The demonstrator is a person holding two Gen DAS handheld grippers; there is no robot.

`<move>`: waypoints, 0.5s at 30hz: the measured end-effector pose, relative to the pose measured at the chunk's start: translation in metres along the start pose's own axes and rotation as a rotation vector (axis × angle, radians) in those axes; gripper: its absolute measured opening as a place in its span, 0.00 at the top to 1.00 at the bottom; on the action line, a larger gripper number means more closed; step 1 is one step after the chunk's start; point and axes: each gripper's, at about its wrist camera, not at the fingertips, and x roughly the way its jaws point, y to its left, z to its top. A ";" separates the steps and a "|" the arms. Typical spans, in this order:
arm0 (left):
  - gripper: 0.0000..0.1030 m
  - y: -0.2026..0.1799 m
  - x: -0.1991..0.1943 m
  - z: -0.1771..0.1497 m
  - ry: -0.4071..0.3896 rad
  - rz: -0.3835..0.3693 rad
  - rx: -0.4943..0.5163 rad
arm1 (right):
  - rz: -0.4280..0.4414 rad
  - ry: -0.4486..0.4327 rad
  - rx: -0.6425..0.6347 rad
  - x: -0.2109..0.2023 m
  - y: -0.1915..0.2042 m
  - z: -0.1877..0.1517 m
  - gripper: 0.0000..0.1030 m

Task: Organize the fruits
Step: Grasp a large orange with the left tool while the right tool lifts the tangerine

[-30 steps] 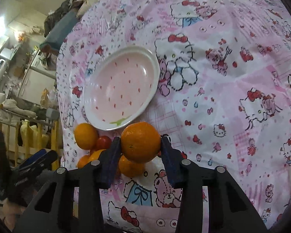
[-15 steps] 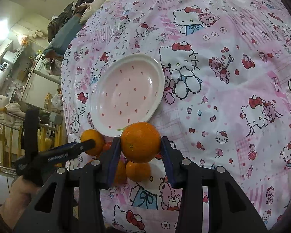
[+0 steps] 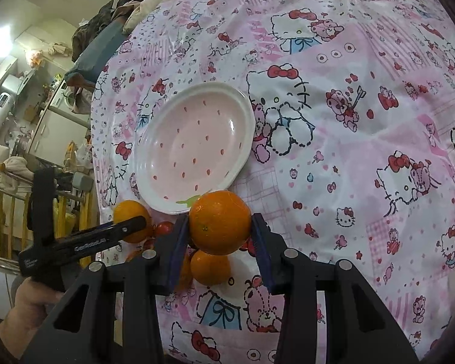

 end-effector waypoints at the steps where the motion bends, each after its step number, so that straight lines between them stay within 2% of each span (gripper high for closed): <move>1: 0.49 0.000 -0.005 -0.001 -0.022 0.013 0.011 | -0.001 0.002 -0.001 0.000 -0.001 0.000 0.58; 4: 0.49 -0.002 -0.018 -0.001 -0.101 0.059 0.034 | -0.010 -0.001 -0.010 0.000 0.000 0.000 0.58; 8: 0.49 0.002 -0.043 -0.001 -0.210 0.071 0.037 | -0.002 -0.033 -0.031 -0.008 0.005 0.001 0.58; 15: 0.49 -0.006 -0.087 0.012 -0.353 0.056 0.064 | 0.013 -0.161 -0.106 -0.040 0.016 0.019 0.58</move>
